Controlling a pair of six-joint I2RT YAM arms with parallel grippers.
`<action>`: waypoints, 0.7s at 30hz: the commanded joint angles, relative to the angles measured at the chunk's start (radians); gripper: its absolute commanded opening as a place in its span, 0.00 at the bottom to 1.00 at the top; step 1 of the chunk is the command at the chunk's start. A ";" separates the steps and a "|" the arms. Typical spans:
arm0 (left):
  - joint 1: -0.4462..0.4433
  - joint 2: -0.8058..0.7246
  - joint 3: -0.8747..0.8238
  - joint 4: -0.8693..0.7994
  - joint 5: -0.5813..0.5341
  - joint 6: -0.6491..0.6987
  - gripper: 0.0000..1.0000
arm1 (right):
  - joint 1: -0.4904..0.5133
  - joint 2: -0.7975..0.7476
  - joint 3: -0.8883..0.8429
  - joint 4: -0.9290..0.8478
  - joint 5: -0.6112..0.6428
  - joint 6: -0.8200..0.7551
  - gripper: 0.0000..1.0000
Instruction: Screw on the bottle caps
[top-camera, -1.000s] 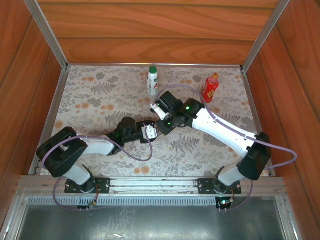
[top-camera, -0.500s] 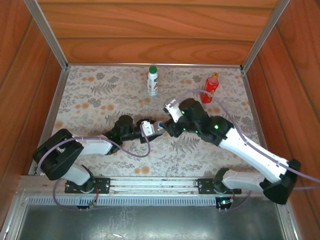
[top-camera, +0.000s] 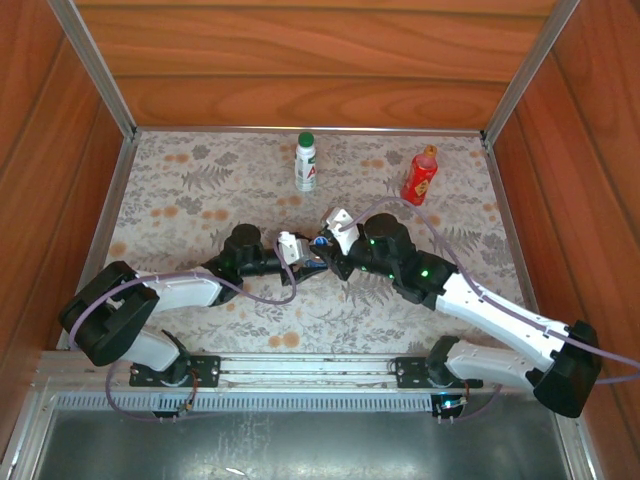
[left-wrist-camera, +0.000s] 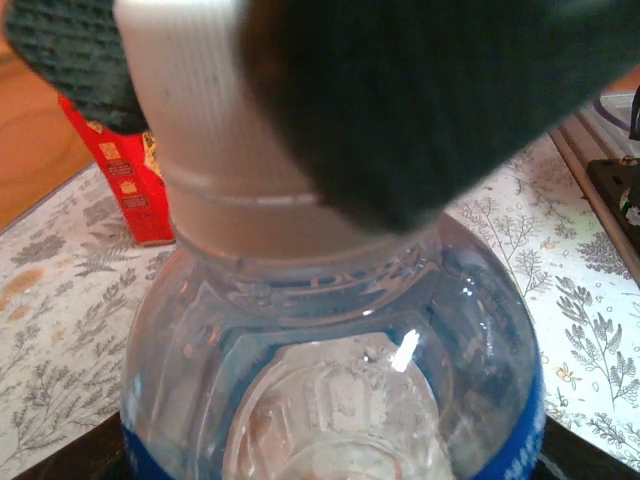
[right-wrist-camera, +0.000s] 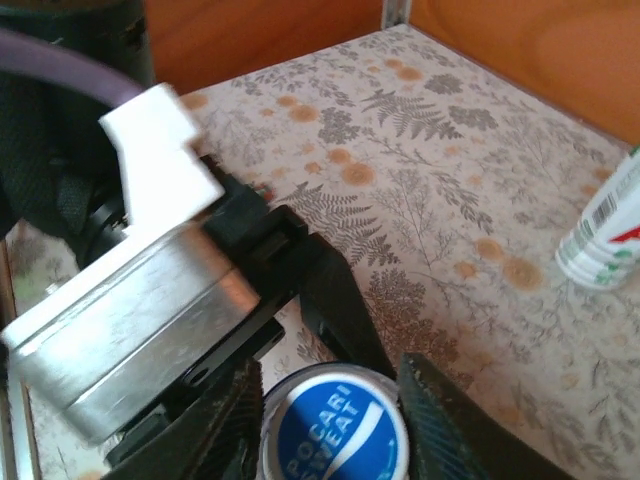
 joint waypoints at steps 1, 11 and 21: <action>0.007 -0.014 0.019 0.005 0.023 -0.018 0.59 | -0.008 0.004 0.012 0.025 -0.007 -0.016 0.31; 0.009 -0.015 0.011 0.005 -0.036 -0.031 0.99 | -0.007 0.007 -0.001 0.041 0.065 0.017 0.23; 0.019 -0.184 -0.199 0.006 -0.336 -0.170 1.00 | -0.204 0.159 -0.050 0.282 0.194 0.129 0.23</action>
